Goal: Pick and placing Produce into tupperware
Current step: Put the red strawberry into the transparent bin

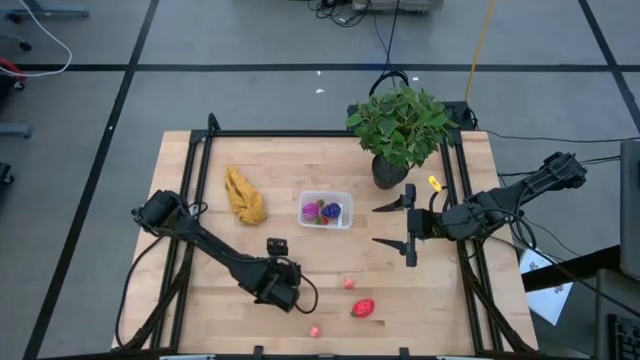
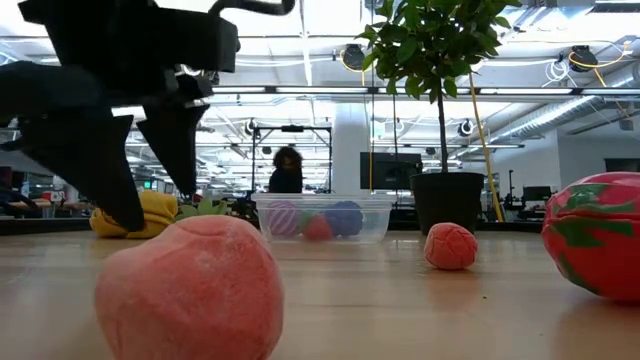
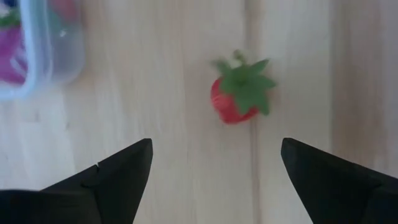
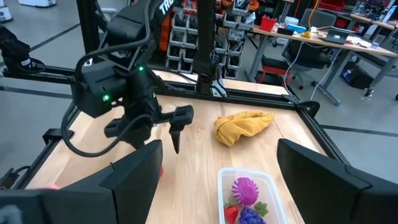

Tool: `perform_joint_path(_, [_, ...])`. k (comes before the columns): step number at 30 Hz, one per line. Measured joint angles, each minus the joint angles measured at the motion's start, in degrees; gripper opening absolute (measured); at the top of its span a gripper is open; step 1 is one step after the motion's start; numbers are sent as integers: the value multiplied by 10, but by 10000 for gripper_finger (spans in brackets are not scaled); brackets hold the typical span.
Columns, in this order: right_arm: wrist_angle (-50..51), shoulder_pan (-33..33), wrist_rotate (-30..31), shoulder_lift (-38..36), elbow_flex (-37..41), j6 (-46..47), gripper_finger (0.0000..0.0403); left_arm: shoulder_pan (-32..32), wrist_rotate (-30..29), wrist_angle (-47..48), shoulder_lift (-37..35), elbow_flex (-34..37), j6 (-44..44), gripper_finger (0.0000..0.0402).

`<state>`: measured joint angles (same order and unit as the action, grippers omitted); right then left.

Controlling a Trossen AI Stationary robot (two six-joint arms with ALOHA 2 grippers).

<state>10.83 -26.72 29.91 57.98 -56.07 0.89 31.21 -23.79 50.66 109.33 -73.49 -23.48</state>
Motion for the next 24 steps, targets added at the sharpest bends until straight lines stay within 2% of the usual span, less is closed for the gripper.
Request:
perform_joint_path(6, [0,0,0,0,0,0,309,-2,30,-88,0,30,85,361])
perform_joint_path(24, [-38,0,0,0,0,27,309,-39,29,-118,0,40,206,365])
